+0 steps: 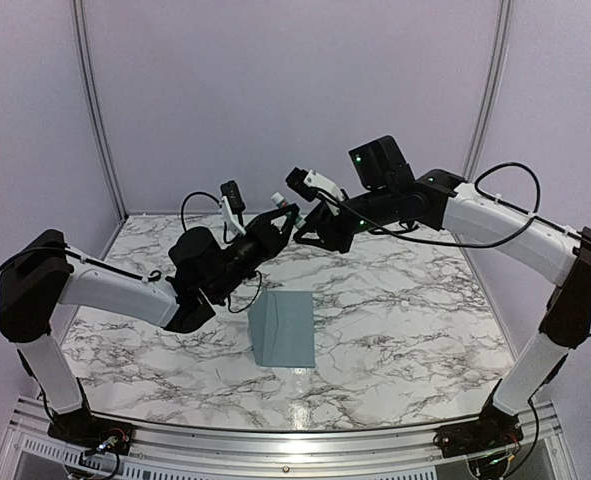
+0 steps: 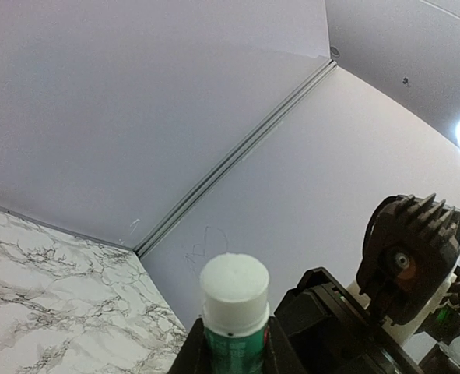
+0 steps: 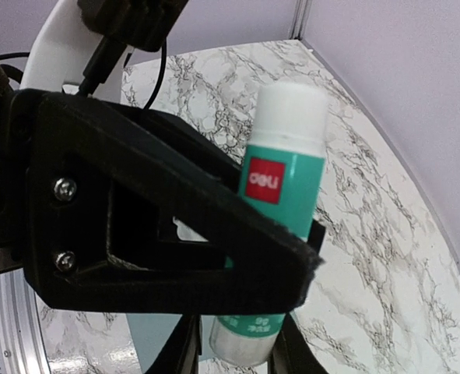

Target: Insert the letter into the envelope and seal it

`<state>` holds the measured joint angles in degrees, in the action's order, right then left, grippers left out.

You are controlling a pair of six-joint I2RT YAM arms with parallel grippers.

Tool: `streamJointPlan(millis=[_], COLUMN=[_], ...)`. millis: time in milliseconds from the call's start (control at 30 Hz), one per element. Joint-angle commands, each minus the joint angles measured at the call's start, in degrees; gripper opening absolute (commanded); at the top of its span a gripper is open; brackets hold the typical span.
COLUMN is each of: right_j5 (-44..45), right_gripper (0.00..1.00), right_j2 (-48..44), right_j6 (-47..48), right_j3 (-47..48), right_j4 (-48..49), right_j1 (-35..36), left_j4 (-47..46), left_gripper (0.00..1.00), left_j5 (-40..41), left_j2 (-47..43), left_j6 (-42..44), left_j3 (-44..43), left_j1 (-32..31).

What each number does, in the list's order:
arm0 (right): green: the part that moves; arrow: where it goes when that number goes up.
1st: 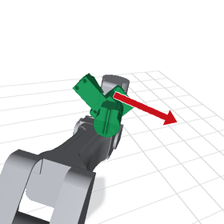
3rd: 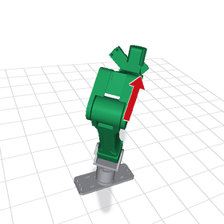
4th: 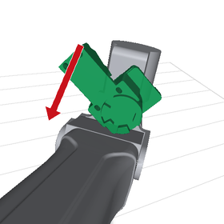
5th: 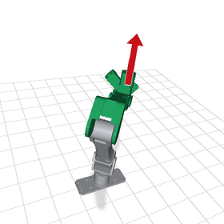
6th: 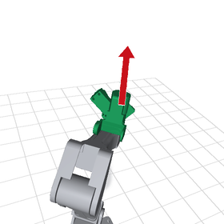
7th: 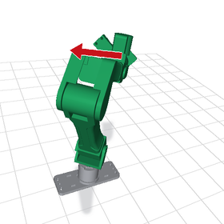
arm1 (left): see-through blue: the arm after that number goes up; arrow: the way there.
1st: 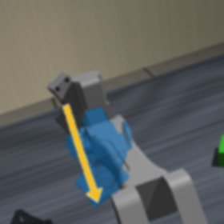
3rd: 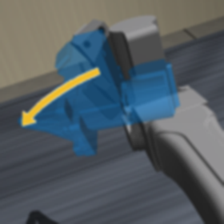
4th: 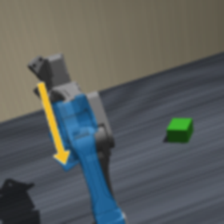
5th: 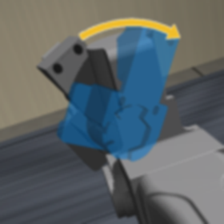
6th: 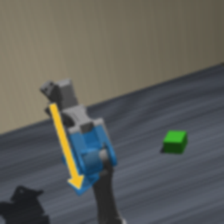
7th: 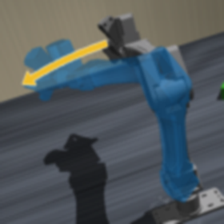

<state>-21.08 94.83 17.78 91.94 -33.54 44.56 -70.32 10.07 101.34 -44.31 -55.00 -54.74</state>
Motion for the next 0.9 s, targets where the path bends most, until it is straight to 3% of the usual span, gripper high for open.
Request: streamJointPlan(millis=[0,167,333,500,600,667,733,767,800,867], right_j5=[0.1,-0.3,-4.7,-28.4,-49.1,-59.6,-61.6,-61.8,-61.8,-60.2], right_gripper=[0.23,0.22,0.11,0.07,0.07,0.06,0.05,0.05,0.06,0.14], right_j2=[0.0,0.2,0.9,3.4,3.9,3.4,2.8,2.8,2.9,2.5], right_j6=[-0.4,-1.4,-2.2,-8.2,-23.4,-42.8,-61.4,-66.0,-66.4,-54.8], right_j3=[2.3,2.5,4.0,5.2,0.1,-7.2,-14.0,-15.5,-15.7,-14.3], right_j4=[0.4,0.7,0.1,0.6,13.6,35.6,58.5,64.1,64.2,52.6], right_j1=[0.6,0.6,0.4,-4.0,-9.0,-11.0,-12.1,-12.3,-12.4,-12.4], left_j4=[-1.0,-1.1,-1.0,-1.0,-1.0,-1.0,-1.0,-1.0,-1.1,-1.1], left_gripper=[0.00,0.00,0.00,0.00,0.00,0.00,0.00,0.00,0.00,0.00], left_j5=[0.1,-0.2,-0.4,-0.9,-1.3,-1.3,-1.3,-1.3,-1.3,-1.2], left_j2=[0.1,0.2,0.3,0.4,0.3,0.2,0.2,0.2,0.2,0.2], left_j6=[0.7,0.6,0.8,1.0,1.1,1.2,1.2,1.2,1.2,1.1], left_j3=[0.2,0.2,0.2,0.3,0.3,0.4,0.4,0.4,0.4,0.3], left_j1=[0.1,0.2,0.2,0.2,0.2,0.2,0.2,0.2,0.2,0.2])
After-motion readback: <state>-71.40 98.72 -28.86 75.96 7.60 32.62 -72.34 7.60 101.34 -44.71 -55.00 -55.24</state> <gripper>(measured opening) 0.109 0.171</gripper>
